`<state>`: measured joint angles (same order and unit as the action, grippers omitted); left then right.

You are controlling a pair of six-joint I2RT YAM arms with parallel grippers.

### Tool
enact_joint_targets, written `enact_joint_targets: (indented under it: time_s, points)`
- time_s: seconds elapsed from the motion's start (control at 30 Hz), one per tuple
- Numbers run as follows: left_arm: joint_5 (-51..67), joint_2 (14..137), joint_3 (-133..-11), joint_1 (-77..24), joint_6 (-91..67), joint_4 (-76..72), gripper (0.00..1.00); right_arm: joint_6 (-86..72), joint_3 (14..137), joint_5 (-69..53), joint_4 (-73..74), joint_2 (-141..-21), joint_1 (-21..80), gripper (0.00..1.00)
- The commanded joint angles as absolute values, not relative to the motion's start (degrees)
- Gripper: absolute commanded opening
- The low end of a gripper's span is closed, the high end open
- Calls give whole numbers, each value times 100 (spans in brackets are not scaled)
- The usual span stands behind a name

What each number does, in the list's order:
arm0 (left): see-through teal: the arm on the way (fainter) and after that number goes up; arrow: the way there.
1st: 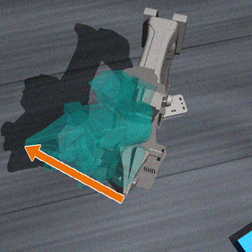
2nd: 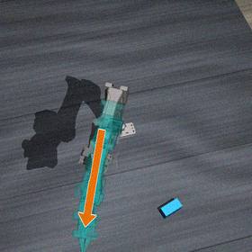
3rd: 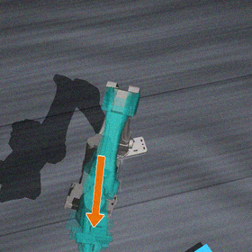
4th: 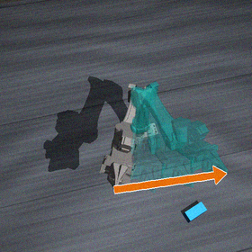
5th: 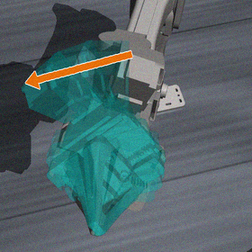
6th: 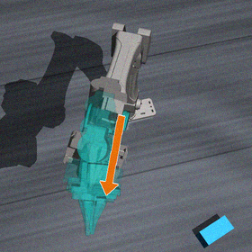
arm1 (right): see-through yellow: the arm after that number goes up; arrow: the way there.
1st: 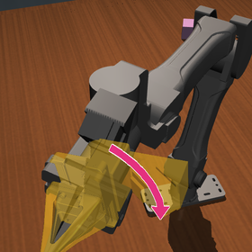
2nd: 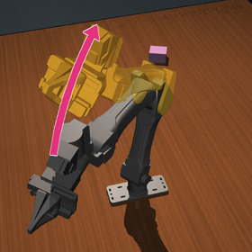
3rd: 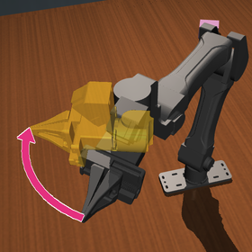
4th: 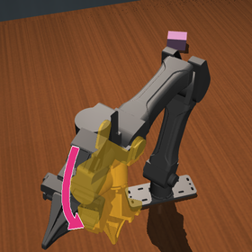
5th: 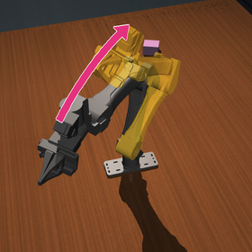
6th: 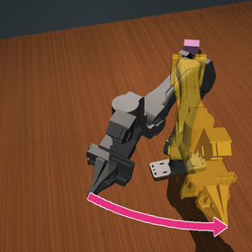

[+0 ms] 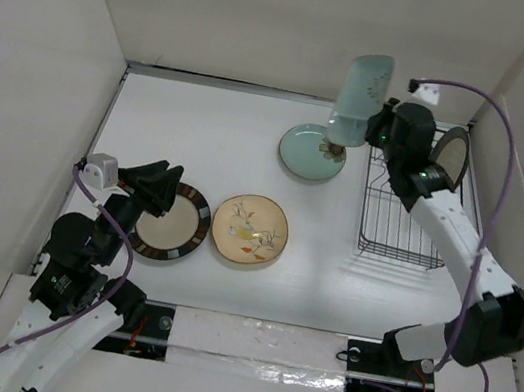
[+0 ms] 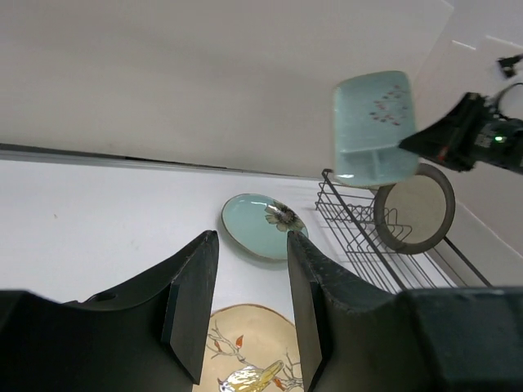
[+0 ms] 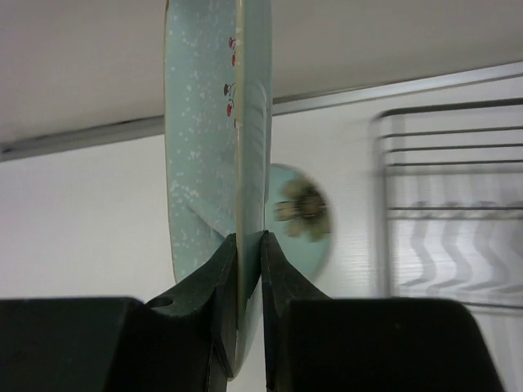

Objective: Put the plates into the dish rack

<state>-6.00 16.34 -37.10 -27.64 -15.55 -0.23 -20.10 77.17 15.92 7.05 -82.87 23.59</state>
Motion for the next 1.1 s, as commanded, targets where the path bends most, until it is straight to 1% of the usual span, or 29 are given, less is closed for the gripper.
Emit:
enact_joint_targets:
  time_s: [0.0, 0.07, 0.13, 0.2, 0.27, 0.33, 0.43, 0.5, 0.57, 0.93, 1.07]
  points:
    - [-475, 1477, -3806, -2751, -1582, -325, 36, -1170, 7980, 2547, 1437, -7429, 2015, 0]
    - [-431, 1468, -3806, -2751, -1600, -317, 36, -899, 8156, 2996, 1756, -7287, 1838, 0]
    - [-378, 1433, -3814, -2751, -1600, -290, 36, -722, 8410, 3468, 2389, -7365, 1574, 0]
    - [-352, 1328, -3815, -2751, -1600, -325, 36, -379, 8622, 3760, 2714, -7453, 1416, 0]
    - [-439, 1292, -3814, -2812, -1582, -299, 36, -247, 8701, 3797, 2873, -7541, 1161, 0]
    - [-492, 1239, -3814, -2865, -1565, -281, 36, -194, 8789, 3744, 2874, -7611, 986, 0]
    - [-492, 1178, -3815, -2971, -1556, -299, 36, 43, 8850, 3700, 2786, -7716, 984, 0]
    - [-484, 1222, -3814, -2971, -1564, -290, 36, 289, 8947, 3814, 2935, -7988, 984, 0]
    - [-431, 1187, -3823, -2971, -1573, -290, 36, 456, 9026, 4270, 2988, -8199, 984, 0]
    - [-624, 1142, -3806, -3094, -1529, -255, 36, 1379, 8824, 4886, 2514, -8718, 791, 0]
    - [-606, 1099, -3815, -3146, -1529, -290, 36, 1537, 8667, 4772, 2304, -8859, 729, 0]
